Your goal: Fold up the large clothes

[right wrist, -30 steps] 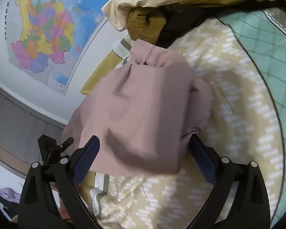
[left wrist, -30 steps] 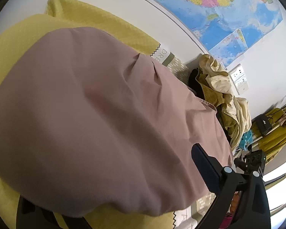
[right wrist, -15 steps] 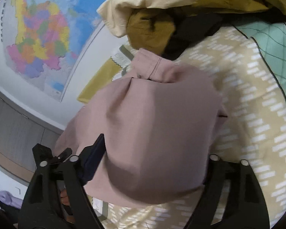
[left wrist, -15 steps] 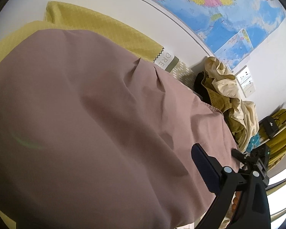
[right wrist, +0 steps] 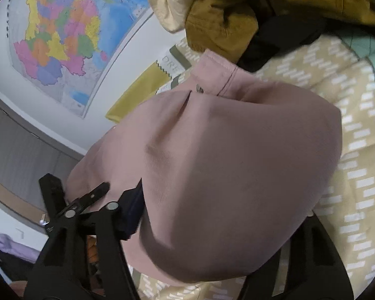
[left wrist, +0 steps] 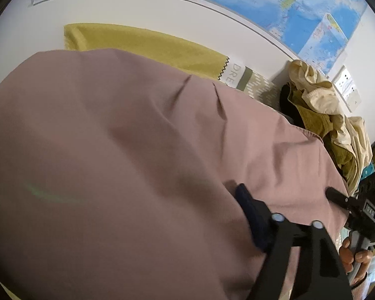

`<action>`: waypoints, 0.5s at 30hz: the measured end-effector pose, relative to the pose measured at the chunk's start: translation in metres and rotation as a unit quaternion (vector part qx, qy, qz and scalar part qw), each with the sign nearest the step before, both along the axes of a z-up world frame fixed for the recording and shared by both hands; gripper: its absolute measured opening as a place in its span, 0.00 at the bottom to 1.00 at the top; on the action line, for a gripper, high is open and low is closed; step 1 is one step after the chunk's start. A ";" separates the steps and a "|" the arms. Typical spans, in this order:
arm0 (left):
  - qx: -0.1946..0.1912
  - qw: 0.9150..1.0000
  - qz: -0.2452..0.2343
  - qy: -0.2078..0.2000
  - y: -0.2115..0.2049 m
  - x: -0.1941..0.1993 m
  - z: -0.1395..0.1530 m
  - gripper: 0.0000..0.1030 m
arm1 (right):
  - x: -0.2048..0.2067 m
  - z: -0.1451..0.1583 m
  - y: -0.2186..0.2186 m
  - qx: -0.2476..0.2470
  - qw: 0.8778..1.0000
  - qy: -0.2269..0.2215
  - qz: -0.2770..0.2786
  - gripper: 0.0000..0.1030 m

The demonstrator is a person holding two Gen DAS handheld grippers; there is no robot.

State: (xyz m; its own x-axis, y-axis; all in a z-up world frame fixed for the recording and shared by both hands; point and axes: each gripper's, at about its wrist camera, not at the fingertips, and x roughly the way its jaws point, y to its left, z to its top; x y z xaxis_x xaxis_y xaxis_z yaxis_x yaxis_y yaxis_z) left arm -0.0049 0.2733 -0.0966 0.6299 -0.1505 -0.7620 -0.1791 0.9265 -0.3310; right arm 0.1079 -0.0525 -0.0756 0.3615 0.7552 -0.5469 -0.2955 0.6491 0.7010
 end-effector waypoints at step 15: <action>0.001 1.000 -0.008 0.004 0.000 0.006 0.001 0.73 | 0.005 0.004 0.011 0.005 1.000 -0.001 -0.010 0.79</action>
State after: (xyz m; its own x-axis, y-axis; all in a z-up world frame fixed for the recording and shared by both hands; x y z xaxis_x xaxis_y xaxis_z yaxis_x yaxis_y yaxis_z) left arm 0.0006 0.2731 -0.0957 0.6215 -0.1578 -0.7674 -0.1677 0.9300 -0.3270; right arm 0.1131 -0.0418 -0.0715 0.3781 0.7527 -0.5390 -0.2843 0.6485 0.7062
